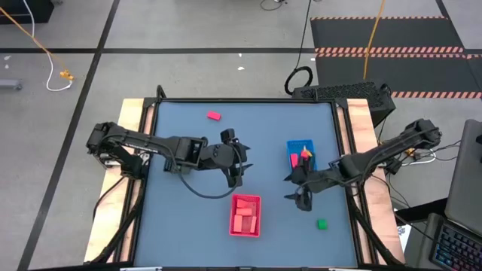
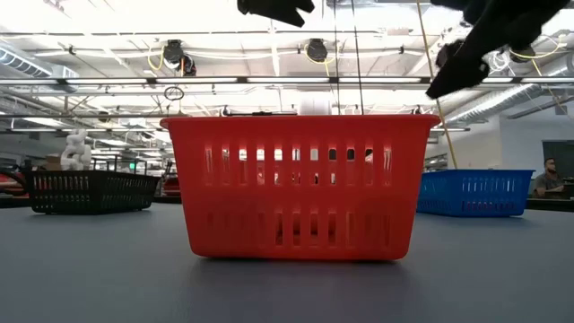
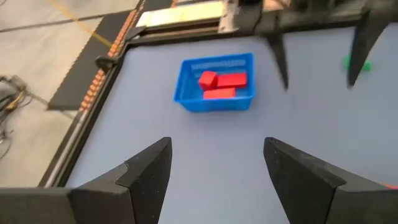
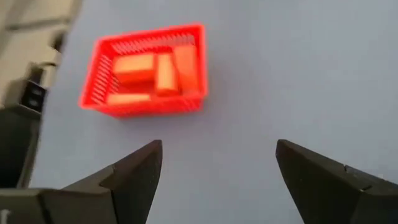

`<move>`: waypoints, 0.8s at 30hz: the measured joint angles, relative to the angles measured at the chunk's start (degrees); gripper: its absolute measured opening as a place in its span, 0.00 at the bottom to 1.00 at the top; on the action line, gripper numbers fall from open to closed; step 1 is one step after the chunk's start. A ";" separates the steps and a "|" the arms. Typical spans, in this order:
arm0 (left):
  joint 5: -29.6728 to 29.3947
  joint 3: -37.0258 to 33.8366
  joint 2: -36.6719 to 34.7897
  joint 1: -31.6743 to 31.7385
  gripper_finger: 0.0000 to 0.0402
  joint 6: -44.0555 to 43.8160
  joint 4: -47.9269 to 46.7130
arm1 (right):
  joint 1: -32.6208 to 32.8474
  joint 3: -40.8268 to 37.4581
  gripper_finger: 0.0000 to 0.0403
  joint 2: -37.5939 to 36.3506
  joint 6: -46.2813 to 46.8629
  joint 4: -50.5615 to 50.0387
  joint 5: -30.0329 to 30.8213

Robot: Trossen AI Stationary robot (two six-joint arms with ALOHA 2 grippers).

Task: Sort & place blocks by color
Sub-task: Put the green block into the black bin

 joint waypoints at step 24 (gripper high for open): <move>-1.29 -0.02 0.76 2.28 0.64 -2.64 0.00 | 11.75 12.66 0.76 14.78 56.76 -40.83 -31.92</move>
